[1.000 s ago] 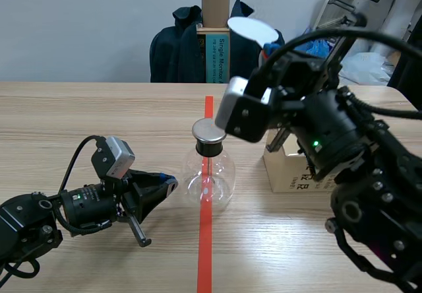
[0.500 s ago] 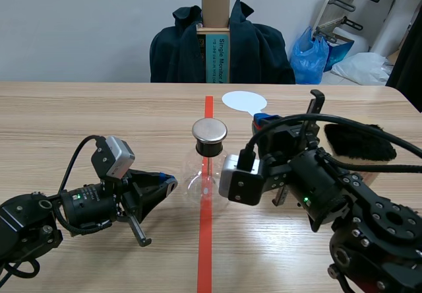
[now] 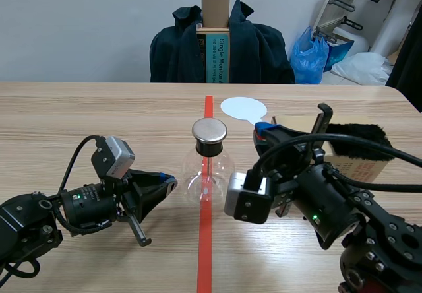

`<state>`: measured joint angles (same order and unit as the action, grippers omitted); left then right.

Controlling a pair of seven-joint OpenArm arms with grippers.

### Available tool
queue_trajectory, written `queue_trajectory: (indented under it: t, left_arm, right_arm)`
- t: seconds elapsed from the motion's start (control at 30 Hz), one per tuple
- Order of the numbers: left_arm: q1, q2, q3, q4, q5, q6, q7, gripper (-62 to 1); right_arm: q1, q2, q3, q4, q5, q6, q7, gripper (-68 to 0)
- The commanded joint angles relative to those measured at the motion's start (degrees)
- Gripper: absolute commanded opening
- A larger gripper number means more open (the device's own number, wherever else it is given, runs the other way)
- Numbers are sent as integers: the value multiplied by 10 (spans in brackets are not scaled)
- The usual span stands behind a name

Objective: Do the electroscope experiment.
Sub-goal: 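Bring the plate to the electroscope and point at the metal foil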

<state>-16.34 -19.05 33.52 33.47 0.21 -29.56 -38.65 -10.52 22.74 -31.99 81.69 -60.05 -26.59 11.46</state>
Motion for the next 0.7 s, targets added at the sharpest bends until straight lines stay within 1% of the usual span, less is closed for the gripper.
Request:
queue_trajectory:
  t: [0.0, 0.47, 0.67]
  left_arm:
    - [-5, 3, -1, 10, -5, -1, -10, -579]
    - [-5, 3, -1, 10, -5, 1, -10, -579]
    - [-5, 3, -1, 10, -5, 1, -10, -579]
  right_arm:
    - [7, 8, 5, 17, 0, -8, 7, -667]
    - [7, 8, 5, 17, -2, -8, 93, -667]
    - [7, 8, 5, 17, -10, -8, 114, -667]
